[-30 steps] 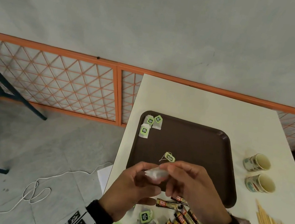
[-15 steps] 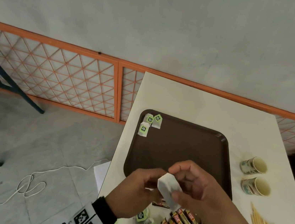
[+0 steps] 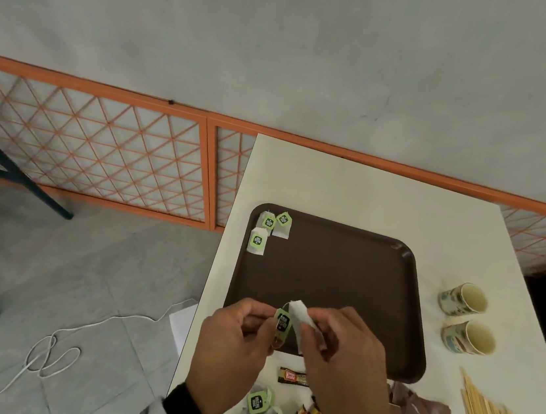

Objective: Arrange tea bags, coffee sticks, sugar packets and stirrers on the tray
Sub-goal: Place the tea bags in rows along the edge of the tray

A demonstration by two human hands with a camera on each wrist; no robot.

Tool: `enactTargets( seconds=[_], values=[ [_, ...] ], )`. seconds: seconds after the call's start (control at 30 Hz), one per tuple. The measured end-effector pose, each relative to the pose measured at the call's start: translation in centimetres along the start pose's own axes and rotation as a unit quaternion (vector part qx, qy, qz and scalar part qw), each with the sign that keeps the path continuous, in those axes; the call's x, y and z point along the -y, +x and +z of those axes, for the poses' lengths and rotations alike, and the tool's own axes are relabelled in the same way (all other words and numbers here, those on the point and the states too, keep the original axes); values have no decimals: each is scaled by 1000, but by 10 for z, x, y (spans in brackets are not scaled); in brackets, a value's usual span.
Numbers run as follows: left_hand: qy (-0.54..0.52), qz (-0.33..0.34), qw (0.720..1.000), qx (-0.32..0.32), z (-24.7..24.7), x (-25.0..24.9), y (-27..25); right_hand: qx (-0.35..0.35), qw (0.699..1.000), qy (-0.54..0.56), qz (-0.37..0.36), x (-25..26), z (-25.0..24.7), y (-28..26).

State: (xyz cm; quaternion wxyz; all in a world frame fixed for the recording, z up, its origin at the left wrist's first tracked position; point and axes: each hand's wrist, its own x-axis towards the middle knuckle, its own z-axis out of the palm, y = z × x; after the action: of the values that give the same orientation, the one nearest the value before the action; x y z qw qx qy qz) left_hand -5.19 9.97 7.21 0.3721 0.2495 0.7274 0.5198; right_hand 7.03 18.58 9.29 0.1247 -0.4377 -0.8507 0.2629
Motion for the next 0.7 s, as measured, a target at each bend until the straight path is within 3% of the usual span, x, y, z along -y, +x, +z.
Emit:
enactTargets(
  seconds=[0.07, 0.13, 0.23, 0.33, 0.5, 0.57, 0.7],
  values=[
    [-43, -43, 998, -4, -1, -2, 0, -23, 999, 31, 7, -5, 11, 0],
    [-142, -122, 982, 7, -5, -5, 0, -30, 994, 92, 58, -12, 14, 2],
    [-186, -186, 965, 12, -13, -3, 2, 8, 983, 148, 104, -17, 14, 4],
    [-85, -120, 987, 66, -27, 3, 7, 69, 977, 174, 104, -18, 10, 7],
    [27, -23, 978, 206, -45, -2, 15, 217, 951, 201, 88, -11, 3, 9],
    [54, 14, 976, 209, -47, -4, 18, 256, 935, 229, 90, -7, 4, 7],
    [77, 40, 983, 162, -46, 1, 20, 296, 866, 362, 176, -2, 2, 5]
  ],
)
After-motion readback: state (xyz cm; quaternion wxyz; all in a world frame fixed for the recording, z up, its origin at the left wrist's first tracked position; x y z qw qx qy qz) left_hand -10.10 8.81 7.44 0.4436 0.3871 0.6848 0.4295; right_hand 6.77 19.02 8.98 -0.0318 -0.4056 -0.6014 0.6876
